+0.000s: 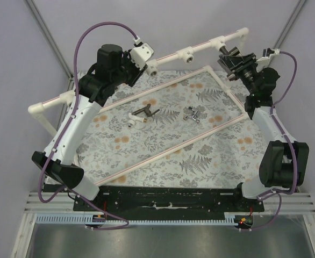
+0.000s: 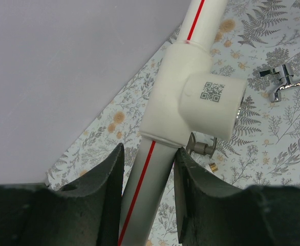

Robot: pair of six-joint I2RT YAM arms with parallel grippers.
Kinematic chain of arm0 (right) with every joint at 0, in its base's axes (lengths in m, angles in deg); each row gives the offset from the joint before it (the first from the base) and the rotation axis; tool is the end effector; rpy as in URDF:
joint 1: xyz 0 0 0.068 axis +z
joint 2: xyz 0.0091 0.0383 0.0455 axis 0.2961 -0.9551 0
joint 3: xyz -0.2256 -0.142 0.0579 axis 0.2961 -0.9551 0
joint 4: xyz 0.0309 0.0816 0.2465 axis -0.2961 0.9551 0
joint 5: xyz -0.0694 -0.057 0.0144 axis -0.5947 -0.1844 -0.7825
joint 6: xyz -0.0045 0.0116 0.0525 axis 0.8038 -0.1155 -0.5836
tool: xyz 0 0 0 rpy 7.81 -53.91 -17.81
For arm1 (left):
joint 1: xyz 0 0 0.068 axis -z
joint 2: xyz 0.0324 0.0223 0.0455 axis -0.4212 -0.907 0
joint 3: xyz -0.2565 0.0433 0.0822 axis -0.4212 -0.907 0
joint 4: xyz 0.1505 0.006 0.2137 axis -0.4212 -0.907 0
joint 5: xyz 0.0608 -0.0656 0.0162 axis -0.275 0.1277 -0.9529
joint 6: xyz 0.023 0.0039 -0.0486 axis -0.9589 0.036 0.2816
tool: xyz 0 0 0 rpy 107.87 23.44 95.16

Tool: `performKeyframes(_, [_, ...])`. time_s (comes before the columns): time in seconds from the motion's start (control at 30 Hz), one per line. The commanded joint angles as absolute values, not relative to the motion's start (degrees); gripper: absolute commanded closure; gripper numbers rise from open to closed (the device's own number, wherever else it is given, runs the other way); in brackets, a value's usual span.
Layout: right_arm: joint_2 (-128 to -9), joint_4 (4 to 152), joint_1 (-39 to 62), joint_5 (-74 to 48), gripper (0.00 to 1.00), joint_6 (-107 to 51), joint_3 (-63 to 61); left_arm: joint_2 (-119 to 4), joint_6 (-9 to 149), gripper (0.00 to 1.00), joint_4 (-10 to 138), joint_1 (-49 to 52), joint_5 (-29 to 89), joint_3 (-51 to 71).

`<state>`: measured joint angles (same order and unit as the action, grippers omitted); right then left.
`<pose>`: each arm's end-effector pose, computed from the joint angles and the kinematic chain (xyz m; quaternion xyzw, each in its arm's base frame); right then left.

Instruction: Install the water faucets

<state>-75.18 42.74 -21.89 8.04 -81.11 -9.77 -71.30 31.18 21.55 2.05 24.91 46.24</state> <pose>0.3629 -0.0126 0.3706 0.1564 0.6088 0.4882 0.6055 0.2946 -0.1519 0.4748 0.3916 0.7259 -0.0193 0.5652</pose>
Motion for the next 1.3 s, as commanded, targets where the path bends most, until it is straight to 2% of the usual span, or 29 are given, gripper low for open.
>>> performKeyframes(0.0, [-78.5, 43.6, -22.1, -5.5, 0.95, -114.2, -12.3, -69.3, 44.2, 0.98, 25.2, 1.3, 20.1, 46.3])
performKeyframes(0.1, [-79.7, 44.8, -21.9, -4.3, 0.92, -122.5, -13.6, -69.4, 44.4, 0.98, 25.2, 1.4, 20.2, 46.2])
performKeyframes(0.2, [-79.0, 46.6, -22.0, -4.8, 0.86, -123.6, -14.0, -69.7, 44.3, 0.98, 25.3, 1.3, 20.1, 46.5])
performKeyframes(0.4, [-77.4, 43.6, -22.5, -6.0, 0.57, -116.9, -13.8, -69.7, 43.8, 0.98, 25.4, 1.3, 19.3, 46.5])
performKeyframes(0.5, [-77.2, 38.7, -23.2, -6.2, 0.48, -115.7, -15.8, -69.4, 43.6, 0.98, 25.4, 1.3, 18.9, 46.6])
performKeyframes(0.77, [-74.5, 34.4, -26.3, -6.2, 0.36, -112.6, -18.8, -69.9, 43.5, 0.98, 25.4, 1.3, 19.1, 46.8])
performKeyframes(0.93, [-71.9, 33.3, -27.7, -6.8, 0.25, -111.0, -19.1, -70.8, 43.7, 0.98, 25.4, 1.3, 19.2, 47.7])
performKeyframes(0.97, [-71.5, 33.4, -27.8, -6.6, 0.2, -111.0, -18.9, -71.1, 43.6, 0.98, 25.4, 1.4, 19.2, 47.8])
performKeyframes(1.0, [-71.4, 33.4, -27.8, -6.5, 0.02, -111.0, -18.4, -71.2, 43.7, 0.98, 25.5, 1.4, 19.2, 48.0])
performKeyframes(1.17, [-71.3, 35.0, -27.9, -4.8, 0.02, -110.9, -16.4, -71.3, 43.4, 0.98, 25.4, 1.3, 19.2, 48.3])
performKeyframes(1.27, [-69.7, 37.6, -29.3, -4.0, 0.02, -104.2, -16.6, -71.1, 43.3, 0.98, 25.4, 1.3, 19.2, 48.0])
